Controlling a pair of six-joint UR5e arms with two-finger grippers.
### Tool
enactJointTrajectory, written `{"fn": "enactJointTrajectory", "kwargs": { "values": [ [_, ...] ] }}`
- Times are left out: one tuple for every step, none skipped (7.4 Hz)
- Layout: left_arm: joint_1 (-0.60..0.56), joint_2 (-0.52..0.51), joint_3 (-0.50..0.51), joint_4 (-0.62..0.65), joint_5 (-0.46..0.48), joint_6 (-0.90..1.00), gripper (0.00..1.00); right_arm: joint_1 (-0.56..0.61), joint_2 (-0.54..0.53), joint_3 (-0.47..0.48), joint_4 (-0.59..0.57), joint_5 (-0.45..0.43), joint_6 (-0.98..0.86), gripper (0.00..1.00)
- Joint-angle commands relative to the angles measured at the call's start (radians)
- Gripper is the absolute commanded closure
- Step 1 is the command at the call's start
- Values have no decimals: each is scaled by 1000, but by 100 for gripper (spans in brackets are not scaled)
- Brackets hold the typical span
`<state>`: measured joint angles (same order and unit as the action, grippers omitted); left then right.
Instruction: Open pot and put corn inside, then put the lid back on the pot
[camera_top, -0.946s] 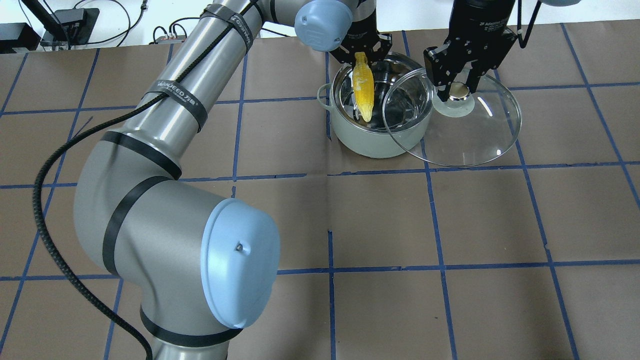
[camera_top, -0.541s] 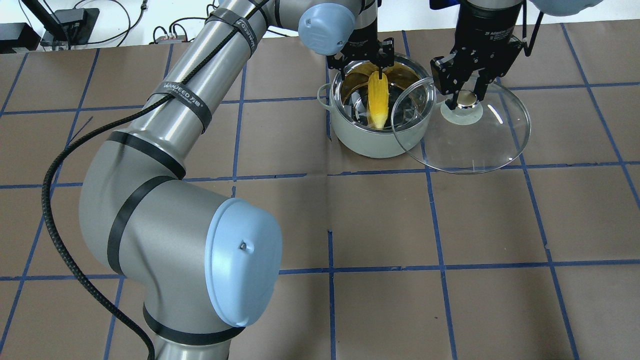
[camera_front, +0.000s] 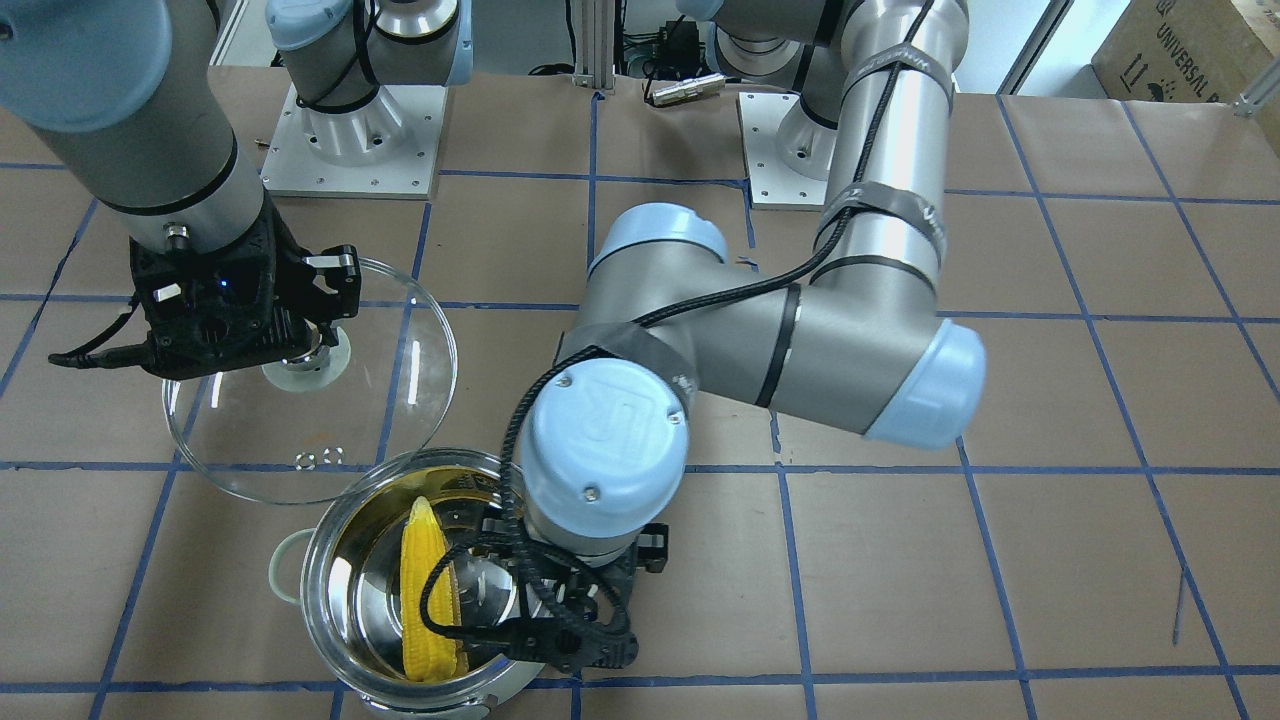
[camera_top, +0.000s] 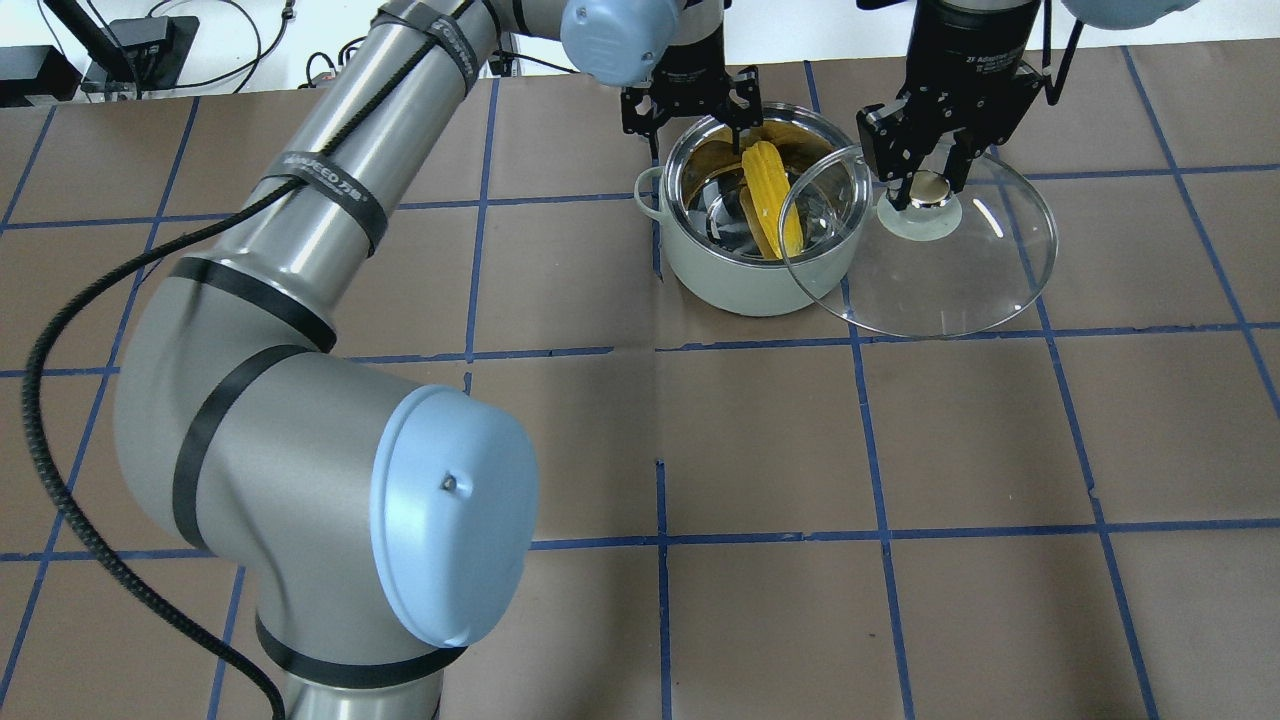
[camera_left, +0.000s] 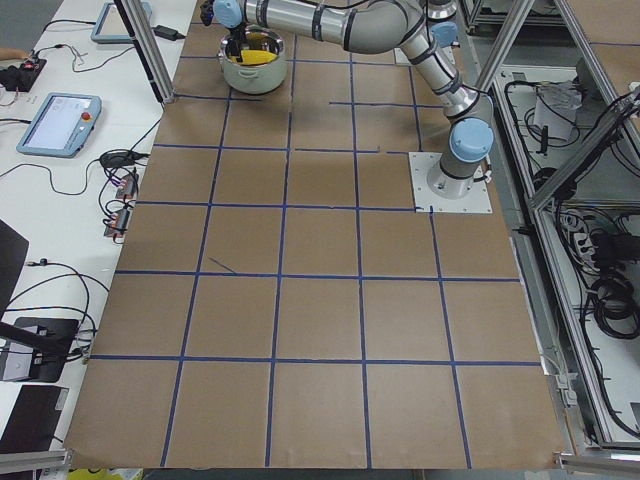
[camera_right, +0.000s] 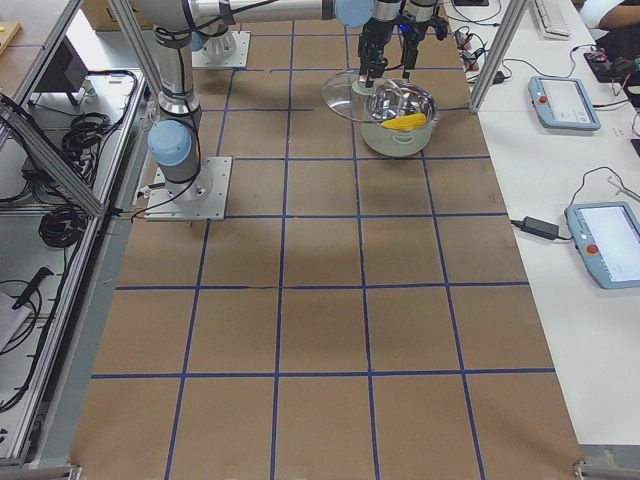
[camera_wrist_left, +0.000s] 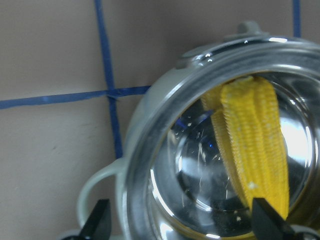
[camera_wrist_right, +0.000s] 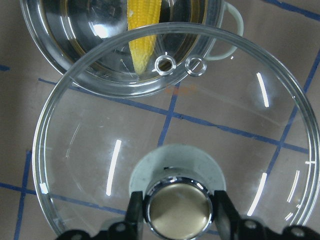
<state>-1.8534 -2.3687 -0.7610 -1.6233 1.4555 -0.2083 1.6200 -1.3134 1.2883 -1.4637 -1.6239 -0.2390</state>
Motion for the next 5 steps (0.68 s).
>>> {"fn": "enactJointTrajectory", "kwargs": {
  "values": [
    [77, 148, -181, -18, 20, 65, 0, 17, 93, -68, -46, 51, 3, 62],
    [118, 236, -287, -17, 38, 114, 0, 29, 143, -114, -47, 56, 4, 62],
    [156, 335, -390, -18, 40, 148, 0, 47, 184, -160, -53, 56, 7, 62],
    [201, 441, -512, -14, 40, 217, 0, 63, 235, -211, -58, 56, 7, 62],
    [224, 524, -603, -3, 57, 239, 0, 75, 291, -265, -63, 56, 7, 62]
  ]
}}
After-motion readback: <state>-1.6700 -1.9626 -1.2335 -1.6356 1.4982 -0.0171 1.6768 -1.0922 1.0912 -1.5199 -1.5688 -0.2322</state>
